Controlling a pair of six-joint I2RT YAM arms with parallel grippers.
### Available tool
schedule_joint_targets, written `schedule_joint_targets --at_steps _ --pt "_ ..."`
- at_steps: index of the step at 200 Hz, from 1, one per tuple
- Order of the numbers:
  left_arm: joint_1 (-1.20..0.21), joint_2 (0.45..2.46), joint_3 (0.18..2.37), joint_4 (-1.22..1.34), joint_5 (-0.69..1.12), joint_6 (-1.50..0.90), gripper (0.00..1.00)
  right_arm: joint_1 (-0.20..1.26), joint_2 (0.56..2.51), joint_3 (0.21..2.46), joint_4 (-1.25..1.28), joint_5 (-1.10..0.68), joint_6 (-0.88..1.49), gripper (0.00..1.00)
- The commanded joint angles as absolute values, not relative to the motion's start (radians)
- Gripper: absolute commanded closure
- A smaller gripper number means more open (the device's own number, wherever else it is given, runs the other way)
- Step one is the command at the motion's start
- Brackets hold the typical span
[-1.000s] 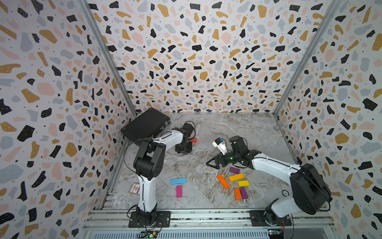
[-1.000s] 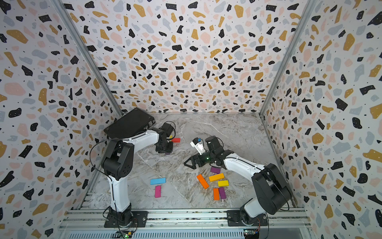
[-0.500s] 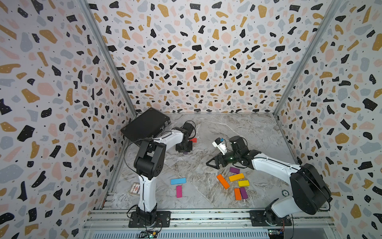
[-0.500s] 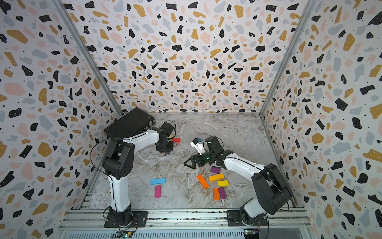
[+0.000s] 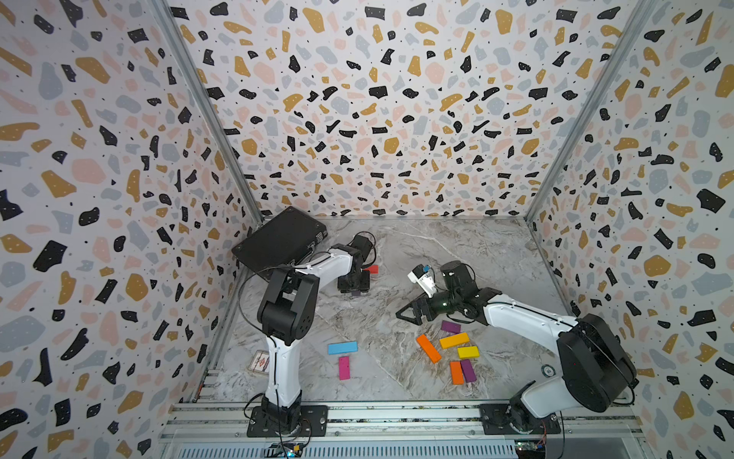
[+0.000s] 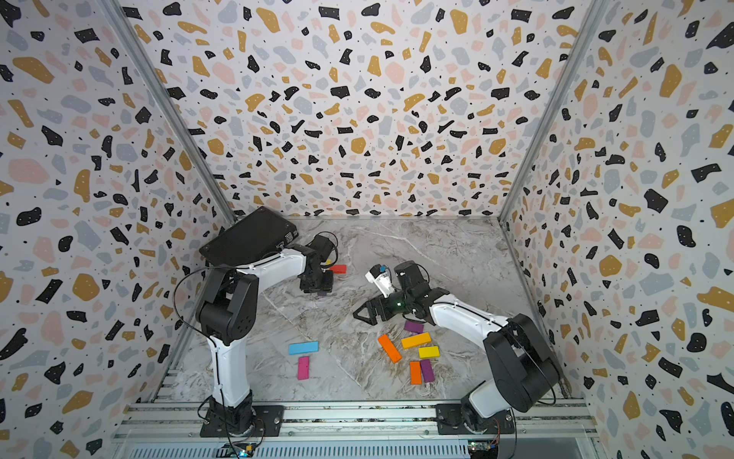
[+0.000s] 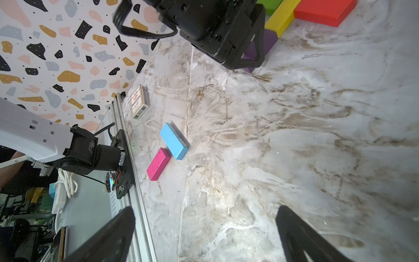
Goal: Assemble the letter t with building blocks
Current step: Adjust the building block at the center of the board, then pick up the building block from the center of the board.
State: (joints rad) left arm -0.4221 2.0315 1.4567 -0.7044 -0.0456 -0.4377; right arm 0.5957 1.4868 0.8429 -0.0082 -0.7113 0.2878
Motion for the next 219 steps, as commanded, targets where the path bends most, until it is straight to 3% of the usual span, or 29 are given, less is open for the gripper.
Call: schedule_joint_targets --at_steps 1,42,107,155,180,219 --pt "-0.426 2.016 1.477 -0.700 -0.047 -0.427 0.50 0.594 1.477 0.868 -0.029 -0.725 0.280 0.01" --pt "-0.431 1.894 1.452 -0.758 -0.044 -0.411 0.50 0.594 1.453 0.873 -0.061 -0.716 0.276 0.01" --pt "-0.481 1.510 1.108 -0.920 -0.026 -0.475 0.49 0.605 1.353 0.812 -0.086 -0.680 0.342 0.01" --pt "-0.601 1.245 0.870 -0.923 -0.015 -0.658 0.49 0.763 1.245 0.754 -0.121 -0.582 0.371 0.01" --pt "-0.677 1.151 0.798 -0.949 -0.052 -0.739 0.49 0.792 1.179 0.648 0.026 -0.592 0.483 0.01" --pt "-0.745 1.053 0.666 -0.906 -0.030 -0.820 0.49 0.849 1.100 0.611 -0.019 -0.520 0.491 0.01"
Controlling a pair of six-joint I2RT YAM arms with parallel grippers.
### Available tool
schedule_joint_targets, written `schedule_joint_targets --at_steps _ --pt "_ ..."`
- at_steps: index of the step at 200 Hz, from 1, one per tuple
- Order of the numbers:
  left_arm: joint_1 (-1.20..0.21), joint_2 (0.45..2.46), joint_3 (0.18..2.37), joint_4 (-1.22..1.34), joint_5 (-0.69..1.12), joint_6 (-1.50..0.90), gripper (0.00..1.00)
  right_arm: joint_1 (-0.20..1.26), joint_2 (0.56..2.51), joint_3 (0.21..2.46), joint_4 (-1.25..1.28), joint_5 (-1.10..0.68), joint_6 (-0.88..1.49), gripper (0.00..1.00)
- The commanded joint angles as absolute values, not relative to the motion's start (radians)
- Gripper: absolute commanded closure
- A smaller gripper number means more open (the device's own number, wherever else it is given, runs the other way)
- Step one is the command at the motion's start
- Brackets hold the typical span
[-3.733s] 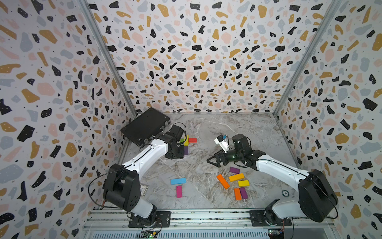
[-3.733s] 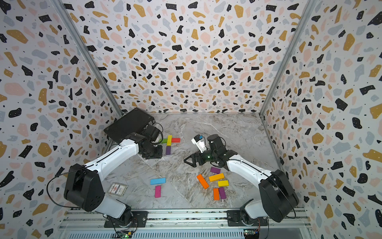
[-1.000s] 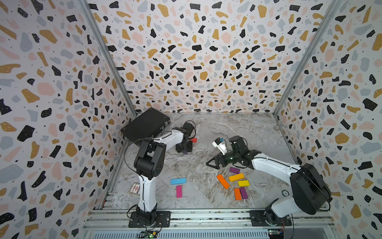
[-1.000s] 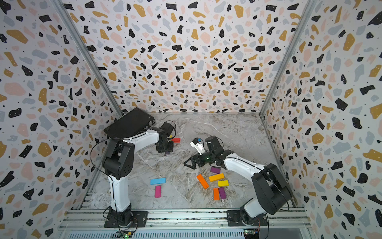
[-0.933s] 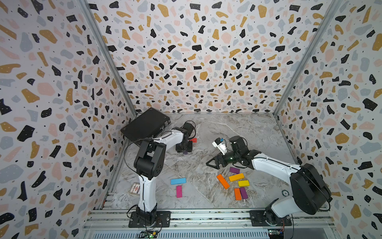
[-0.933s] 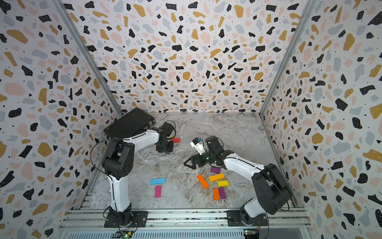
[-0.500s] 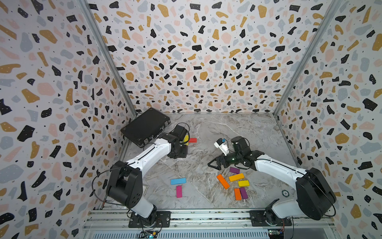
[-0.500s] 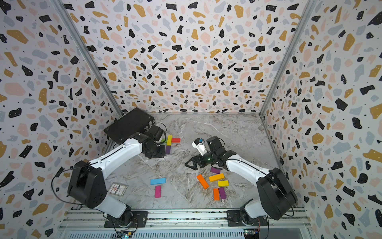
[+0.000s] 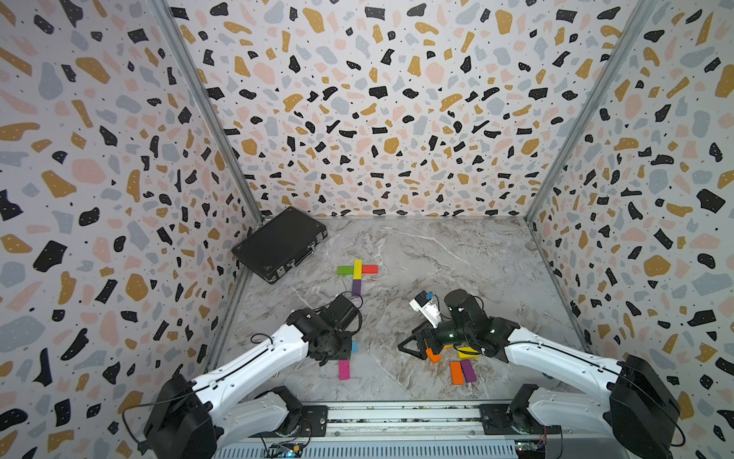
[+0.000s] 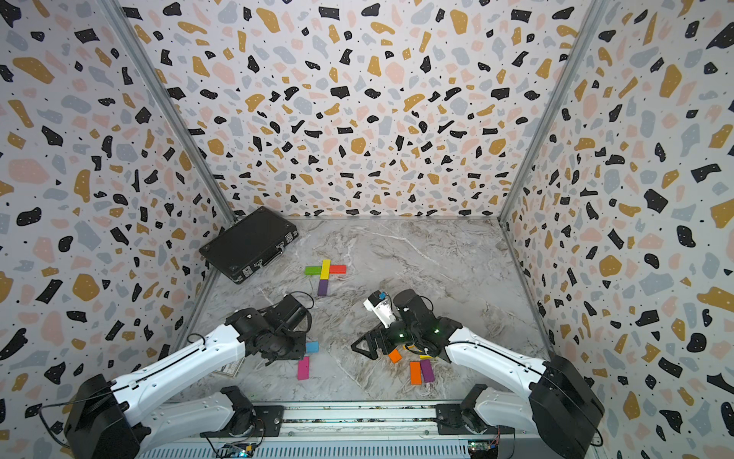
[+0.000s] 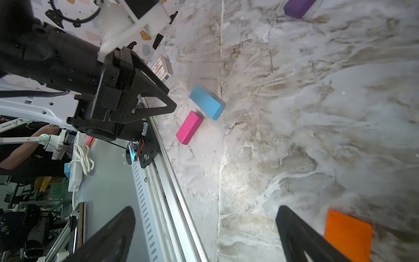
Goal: Assemble the letter t with building blocks
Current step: Pick up the building block from the center of the board.
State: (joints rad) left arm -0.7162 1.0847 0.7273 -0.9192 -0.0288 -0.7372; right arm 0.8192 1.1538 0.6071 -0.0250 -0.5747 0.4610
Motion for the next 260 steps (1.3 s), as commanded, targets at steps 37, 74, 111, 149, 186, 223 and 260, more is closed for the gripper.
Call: schedule_joint_targets --at_steps 37,74,111,149,186,223,260 --pt "-0.782 1.049 0.625 -0.874 -0.030 -0.848 0.49 0.896 1.095 0.615 -0.034 -0.492 0.494 0.01" --pt "-0.790 1.036 0.608 -0.856 -0.043 -0.863 0.48 0.938 1.112 0.610 -0.008 -0.465 0.510 0.01" --pt "-0.793 1.073 0.601 -0.828 -0.026 -0.855 0.49 0.944 1.121 0.621 -0.014 -0.459 0.508 0.01" --pt "-0.809 1.095 0.606 -0.805 -0.008 -0.854 0.49 0.944 1.120 0.619 -0.017 -0.454 0.505 0.01" --pt "-0.818 1.146 0.594 -0.790 0.002 -0.857 0.49 0.944 1.134 0.620 -0.005 -0.459 0.503 0.01" --pt "-0.832 1.173 0.586 -0.780 -0.008 -0.868 0.49 0.944 1.131 0.618 -0.010 -0.457 0.499 0.01" --pt "-0.831 1.201 0.575 -0.742 -0.002 -0.868 0.50 0.944 1.137 0.620 -0.004 -0.460 0.499 0.01"
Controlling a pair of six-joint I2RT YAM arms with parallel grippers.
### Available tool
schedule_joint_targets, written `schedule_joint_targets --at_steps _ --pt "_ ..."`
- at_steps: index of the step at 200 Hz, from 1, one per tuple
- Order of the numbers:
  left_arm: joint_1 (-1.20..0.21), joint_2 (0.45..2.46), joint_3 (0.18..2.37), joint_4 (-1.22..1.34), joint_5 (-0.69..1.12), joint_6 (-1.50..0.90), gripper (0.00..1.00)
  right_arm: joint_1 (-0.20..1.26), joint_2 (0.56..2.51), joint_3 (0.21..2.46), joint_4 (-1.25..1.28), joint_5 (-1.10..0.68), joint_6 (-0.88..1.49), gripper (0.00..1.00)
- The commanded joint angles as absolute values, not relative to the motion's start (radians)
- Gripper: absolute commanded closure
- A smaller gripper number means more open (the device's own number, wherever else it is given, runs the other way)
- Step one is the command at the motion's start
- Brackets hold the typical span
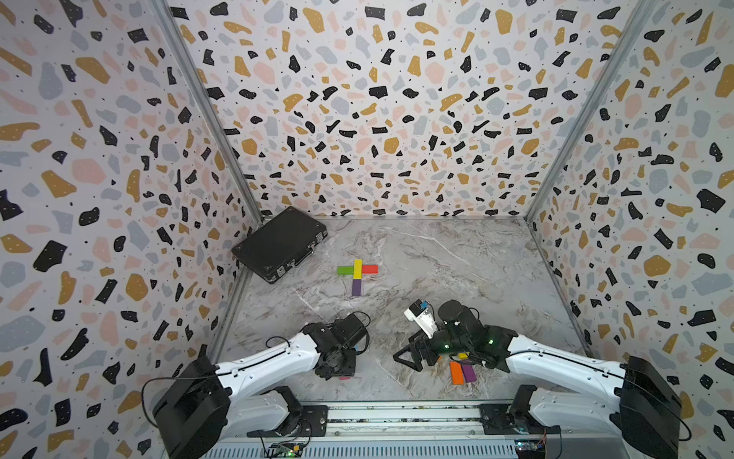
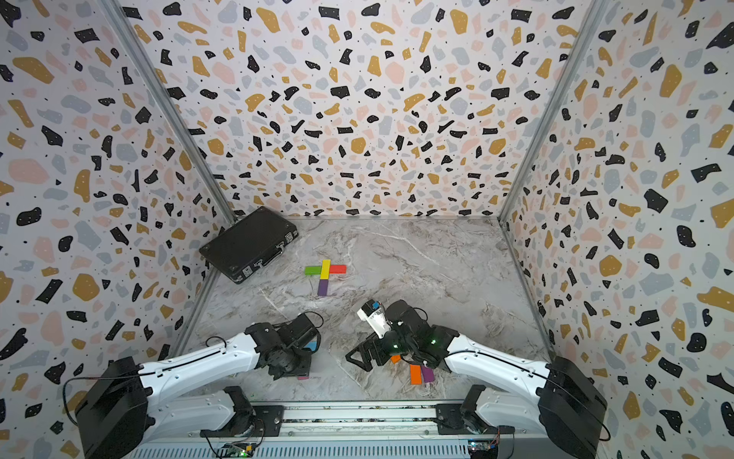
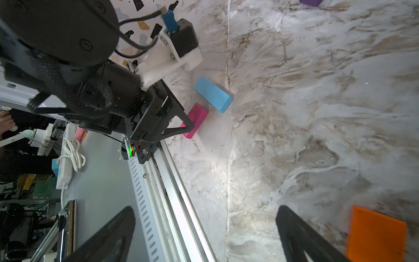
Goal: Assemble the letter t with building blocks
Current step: Pick up the building block from the center of the board.
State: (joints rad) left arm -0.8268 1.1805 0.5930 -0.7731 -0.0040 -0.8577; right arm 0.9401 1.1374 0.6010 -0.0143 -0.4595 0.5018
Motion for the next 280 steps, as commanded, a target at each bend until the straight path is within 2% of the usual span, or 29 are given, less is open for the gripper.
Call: schedule_joint_targets --at_steps 1,49,124,195,223,280 --pt "-0.831 1.202 0.574 -0.740 -0.002 -0.867 0.50 0.945 1.137 0.620 -0.004 -0.460 0.499 0.01" --pt "-0.832 1.254 0.577 -0.707 -0.021 -0.868 0.56 0.944 1.135 0.620 -0.007 -0.458 0.498 0.01" --pt "-0.832 1.198 0.575 -0.767 -0.013 -0.858 0.70 0.944 1.140 0.620 -0.004 -0.461 0.500 0.01" --pt "-0.832 1.072 0.736 -0.952 0.023 -0.793 0.74 0.943 1.155 0.622 0.007 -0.465 0.503 0.01" --pt "-0.822 1.145 0.851 -1.008 -0.047 -0.735 0.73 0.942 1.186 0.663 -0.017 -0.475 0.473 0.01" --pt "-0.703 1.329 0.981 -0.937 -0.014 -0.600 0.74 0.869 1.182 0.699 -0.034 -0.525 0.444 0.01"
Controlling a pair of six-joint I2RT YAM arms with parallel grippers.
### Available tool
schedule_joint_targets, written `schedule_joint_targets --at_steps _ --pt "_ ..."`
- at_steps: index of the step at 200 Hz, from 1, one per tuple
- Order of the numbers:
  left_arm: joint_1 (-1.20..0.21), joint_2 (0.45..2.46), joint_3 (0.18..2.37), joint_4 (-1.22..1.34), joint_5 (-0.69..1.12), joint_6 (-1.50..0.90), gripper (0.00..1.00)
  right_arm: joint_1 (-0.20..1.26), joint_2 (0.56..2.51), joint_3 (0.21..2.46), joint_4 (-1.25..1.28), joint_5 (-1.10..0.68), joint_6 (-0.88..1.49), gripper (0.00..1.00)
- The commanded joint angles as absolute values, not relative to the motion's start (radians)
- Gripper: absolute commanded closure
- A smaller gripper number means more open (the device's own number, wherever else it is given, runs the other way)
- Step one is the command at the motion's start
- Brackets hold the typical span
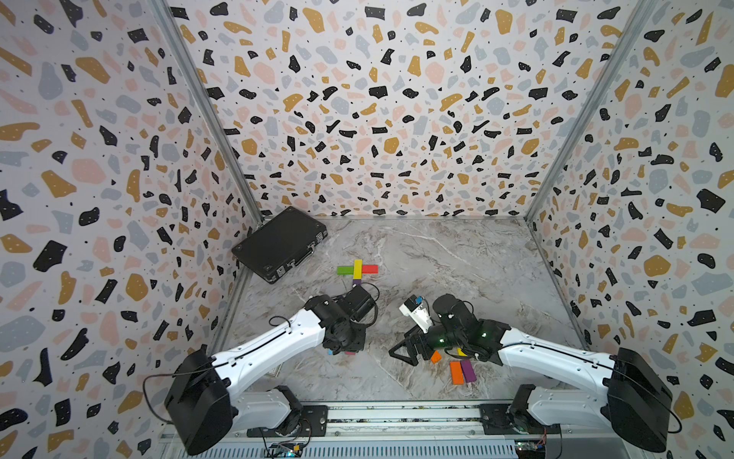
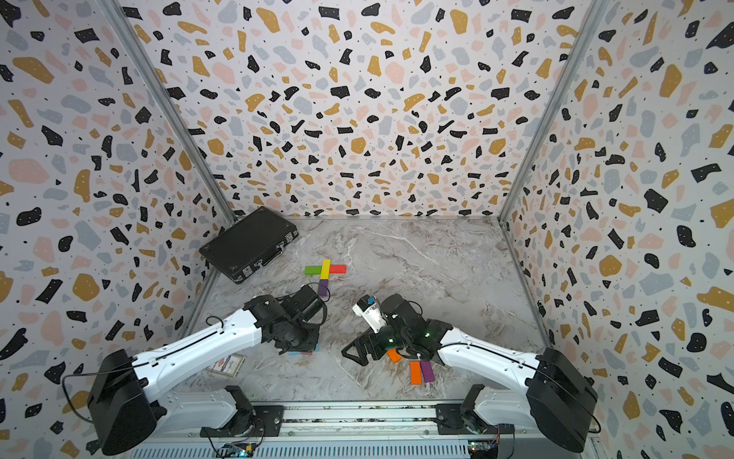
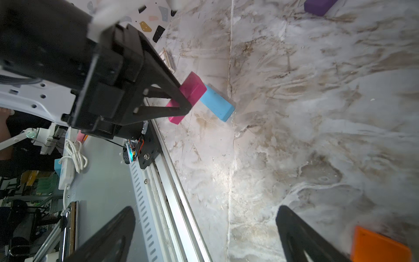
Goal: Assemble the letter t with building blocks
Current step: Pick up the building block from the center of the board, then assemble the building block at the center of the board.
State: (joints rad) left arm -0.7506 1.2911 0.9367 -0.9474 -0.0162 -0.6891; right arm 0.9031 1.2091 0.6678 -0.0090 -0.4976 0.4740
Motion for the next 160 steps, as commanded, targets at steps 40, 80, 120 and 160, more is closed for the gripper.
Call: schedule_joint_targets --at_steps 40,80,120,160 --pt "-0.621 1.446 1.063 -0.912 0.009 -0.504 0.74 0.794 1.200 0.690 -0.024 -0.591 0.437 0.01" --pt "-0.557 1.572 1.129 -0.846 0.038 -0.439 0.74 0.751 1.248 0.708 0.010 -0.625 0.424 0.01" --pt "-0.517 1.701 1.193 -0.809 0.055 -0.389 0.74 0.724 1.318 0.771 -0.005 -0.651 0.387 0.01" --pt "-0.497 1.766 1.223 -0.784 0.037 -0.375 0.74 0.701 1.366 0.811 0.000 -0.669 0.378 0.01"
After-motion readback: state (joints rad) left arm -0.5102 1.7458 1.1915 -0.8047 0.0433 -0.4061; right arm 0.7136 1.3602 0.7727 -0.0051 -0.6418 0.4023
